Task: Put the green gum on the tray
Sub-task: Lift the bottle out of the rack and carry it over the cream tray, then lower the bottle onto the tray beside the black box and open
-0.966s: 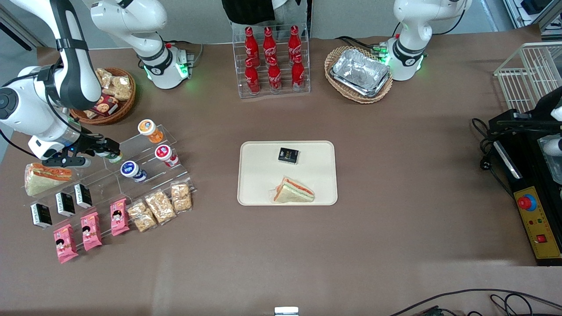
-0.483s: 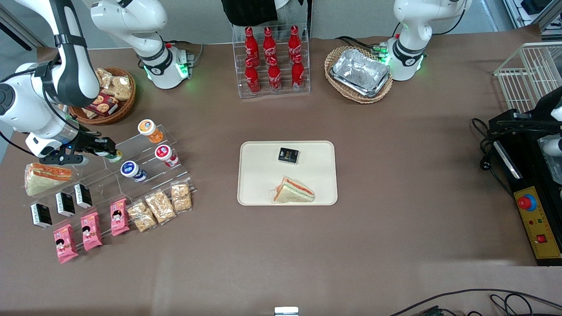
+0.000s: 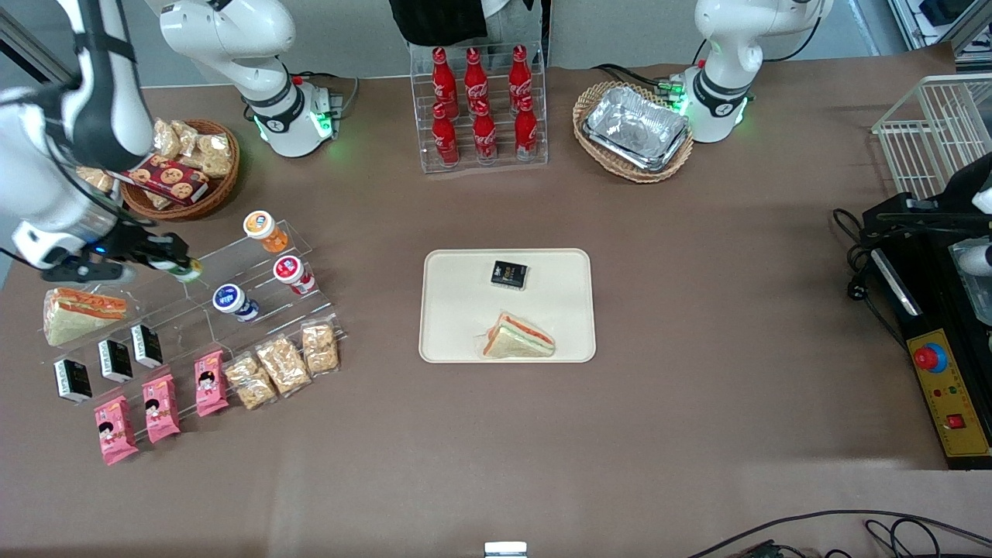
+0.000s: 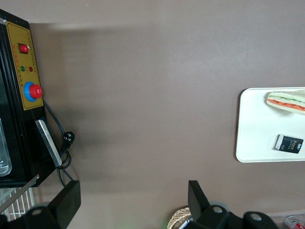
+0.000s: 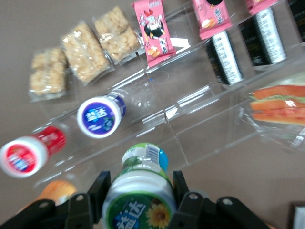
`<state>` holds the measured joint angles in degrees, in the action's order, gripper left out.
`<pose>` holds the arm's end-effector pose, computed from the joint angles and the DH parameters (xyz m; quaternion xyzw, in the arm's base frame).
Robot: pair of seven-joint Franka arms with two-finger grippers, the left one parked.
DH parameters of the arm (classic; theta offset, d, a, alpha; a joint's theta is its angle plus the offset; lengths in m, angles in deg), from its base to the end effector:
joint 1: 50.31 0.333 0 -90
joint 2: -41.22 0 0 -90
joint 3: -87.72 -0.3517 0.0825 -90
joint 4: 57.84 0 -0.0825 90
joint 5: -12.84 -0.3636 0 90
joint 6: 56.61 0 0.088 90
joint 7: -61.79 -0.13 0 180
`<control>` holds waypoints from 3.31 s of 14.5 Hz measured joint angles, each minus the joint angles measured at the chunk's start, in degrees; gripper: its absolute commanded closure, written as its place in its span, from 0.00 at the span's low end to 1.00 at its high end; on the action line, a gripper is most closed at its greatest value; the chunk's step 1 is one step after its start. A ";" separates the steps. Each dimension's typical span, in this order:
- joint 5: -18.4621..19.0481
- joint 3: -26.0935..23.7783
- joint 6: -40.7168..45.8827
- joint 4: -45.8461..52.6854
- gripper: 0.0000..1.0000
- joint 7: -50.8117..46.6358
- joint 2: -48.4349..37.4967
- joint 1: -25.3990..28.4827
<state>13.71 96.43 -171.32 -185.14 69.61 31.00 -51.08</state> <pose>0.4560 -0.0799 0.4672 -0.9997 0.0097 0.0204 0.0098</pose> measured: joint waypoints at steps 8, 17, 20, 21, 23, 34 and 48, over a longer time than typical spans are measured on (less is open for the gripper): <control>-0.09 -7.26 29.83 29.88 0.71 -6.85 -0.02 0.42; -5.23 -36.01 23.32 32.32 0.70 -50.14 9.78 1.79; -5.34 -38.03 11.52 29.14 0.70 -58.18 17.59 5.43; -5.32 -38.07 7.15 27.46 0.70 -59.39 19.97 7.06; -5.17 -38.09 -0.50 24.15 0.70 -61.16 24.28 9.97; 5.44 -37.89 -14.95 19.24 0.70 -63.97 39.77 15.89; 10.39 -36.45 -14.87 20.31 0.00 -65.61 40.24 14.95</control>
<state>24.09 59.98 -186.18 -164.82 4.00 71.24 -36.13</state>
